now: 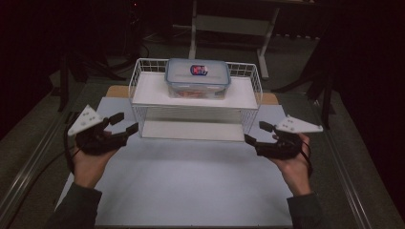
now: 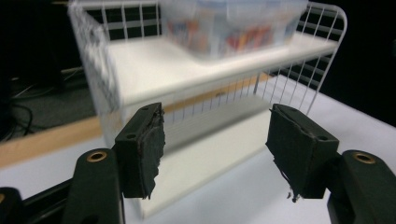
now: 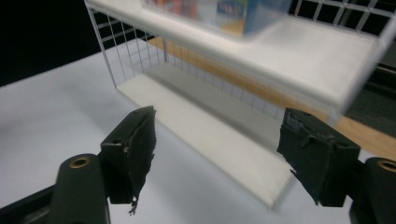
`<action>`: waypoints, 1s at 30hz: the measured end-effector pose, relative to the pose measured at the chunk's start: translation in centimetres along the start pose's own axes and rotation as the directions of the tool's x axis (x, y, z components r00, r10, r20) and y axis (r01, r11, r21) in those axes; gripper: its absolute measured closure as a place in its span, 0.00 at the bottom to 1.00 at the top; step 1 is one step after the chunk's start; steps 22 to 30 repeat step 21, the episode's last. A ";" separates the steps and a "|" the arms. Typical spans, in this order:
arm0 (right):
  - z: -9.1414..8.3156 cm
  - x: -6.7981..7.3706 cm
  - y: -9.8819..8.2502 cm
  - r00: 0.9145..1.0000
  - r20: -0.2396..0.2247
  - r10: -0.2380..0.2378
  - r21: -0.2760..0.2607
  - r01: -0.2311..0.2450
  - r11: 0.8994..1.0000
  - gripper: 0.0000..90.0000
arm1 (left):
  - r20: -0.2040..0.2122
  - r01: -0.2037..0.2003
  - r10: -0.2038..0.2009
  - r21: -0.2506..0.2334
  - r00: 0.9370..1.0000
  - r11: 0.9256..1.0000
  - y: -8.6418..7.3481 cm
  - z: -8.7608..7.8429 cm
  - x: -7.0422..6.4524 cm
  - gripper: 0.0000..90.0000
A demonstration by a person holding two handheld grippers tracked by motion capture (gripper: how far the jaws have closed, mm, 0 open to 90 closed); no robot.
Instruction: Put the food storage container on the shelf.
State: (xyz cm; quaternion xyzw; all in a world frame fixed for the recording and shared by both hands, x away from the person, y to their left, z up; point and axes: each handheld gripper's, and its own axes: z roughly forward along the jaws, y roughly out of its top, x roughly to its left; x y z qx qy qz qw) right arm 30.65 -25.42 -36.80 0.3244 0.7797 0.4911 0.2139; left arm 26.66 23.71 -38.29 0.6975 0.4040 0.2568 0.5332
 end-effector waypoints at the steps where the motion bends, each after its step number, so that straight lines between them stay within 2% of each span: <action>1: -0.5 0.1 -0.8 1.000 0.003 0.005 -0.006 -0.005 1.000 0.29 | 0.004 0.010 -0.010 0.003 1.000 1.000 -0.9 -0.4 0.0 0.40; 8: -2.7 1.1 -5.8 1.000 -0.015 0.024 -0.004 -0.024 1.000 0.22 | -0.029 0.051 -0.050 0.039 0.998 0.998 -6.4 -2.7 -0.3 0.39; 10: -3.3 1.3 -7.3 0.999 -0.014 0.043 0.000 -0.043 0.999 0.20 | -0.024 0.058 -0.057 0.046 0.998 0.997 -6.9 -3.0 -0.3 0.38; 13: -3.9 1.6 -8.6 0.999 -0.002 0.051 0.025 -0.051 0.998 0.19 | -0.062 0.032 -0.029 0.049 0.998 0.998 -7.6 -3.7 -0.6 0.37; 15: -4.5 1.8 -9.3 0.997 0.000 0.072 0.019 -0.072 0.997 0.18 | -0.060 0.045 -0.042 0.045 0.997 0.998 -8.1 -4.1 -0.6 0.37; 19: -5.1 2.0 -10.4 0.997 0.035 0.073 0.024 -0.074 0.997 0.17 | -0.082 0.074 -0.071 0.035 0.994 0.997 -8.8 -4.4 -0.3 0.37; 21: -5.2 2.0 -10.7 0.997 0.048 0.066 0.038 -0.068 0.997 0.16 | -0.088 0.085 -0.082 0.033 0.993 0.996 -9.0 -4.2 -0.1 0.37; 30: -5.2 2.0 -10.7 0.997 0.048 0.066 0.038 -0.068 0.997 0.16 | -0.088 0.085 -0.082 0.033 0.993 0.996 -9.0 -4.2 -0.1 0.37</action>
